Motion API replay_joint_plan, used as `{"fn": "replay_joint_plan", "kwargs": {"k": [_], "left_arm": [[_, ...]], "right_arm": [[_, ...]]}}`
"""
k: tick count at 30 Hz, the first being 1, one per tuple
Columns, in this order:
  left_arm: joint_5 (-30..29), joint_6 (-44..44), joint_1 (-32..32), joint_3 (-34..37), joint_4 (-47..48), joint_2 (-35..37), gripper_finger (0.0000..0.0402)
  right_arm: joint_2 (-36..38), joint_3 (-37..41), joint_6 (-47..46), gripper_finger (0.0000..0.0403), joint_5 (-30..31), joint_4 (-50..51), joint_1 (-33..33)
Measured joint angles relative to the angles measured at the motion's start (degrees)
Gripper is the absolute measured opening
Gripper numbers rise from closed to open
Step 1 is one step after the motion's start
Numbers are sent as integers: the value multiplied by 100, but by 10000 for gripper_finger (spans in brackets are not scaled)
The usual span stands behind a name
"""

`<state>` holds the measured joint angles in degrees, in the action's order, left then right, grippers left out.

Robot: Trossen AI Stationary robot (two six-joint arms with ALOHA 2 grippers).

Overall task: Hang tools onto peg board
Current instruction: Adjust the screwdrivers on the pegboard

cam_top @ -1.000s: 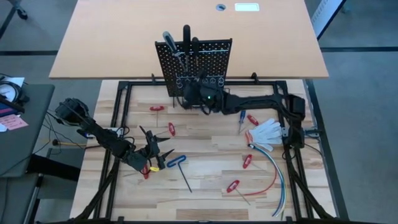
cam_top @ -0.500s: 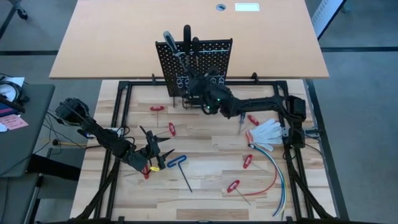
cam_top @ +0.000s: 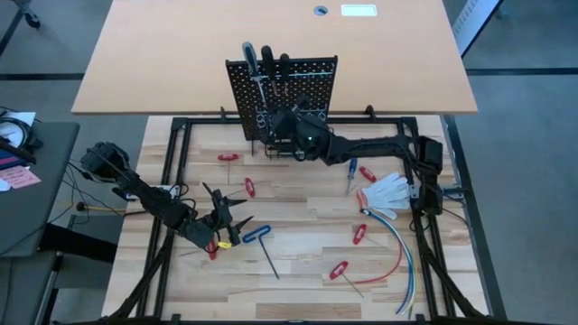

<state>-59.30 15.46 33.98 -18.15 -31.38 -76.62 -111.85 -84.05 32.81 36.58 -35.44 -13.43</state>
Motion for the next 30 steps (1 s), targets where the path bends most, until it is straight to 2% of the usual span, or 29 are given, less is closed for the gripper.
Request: {"fn": "replay_joint_plan", "kwargs": {"k": [5, 9, 14, 17, 21, 27, 30], "left_arm": [[-7, 0, 0, 0, 0, 0, 262], [-7, 0, 0, 0, 0, 0, 262], [-7, 11, 0, 0, 41, 0, 262], [-6, 17, 0, 0, 43, 0, 262], [-5, 20, 0, 0, 46, 0, 262], [-5, 20, 0, 0, 44, 0, 262], [-5, 20, 0, 0, 44, 0, 262]], "right_arm": [[2, 0, -271, 0, -378, 240, -34], [12, 0, 233, 0, -372, 495, 57], [87, 0, 1159, 0, 925, 586, 287], [129, 0, 1144, 0, 1146, 337, 376], [136, 0, 1045, 0, 639, 68, 430], [136, 0, 285, 0, -1146, 0, 210], [130, 0, -167, 0, -1638, -50, -42]]}}
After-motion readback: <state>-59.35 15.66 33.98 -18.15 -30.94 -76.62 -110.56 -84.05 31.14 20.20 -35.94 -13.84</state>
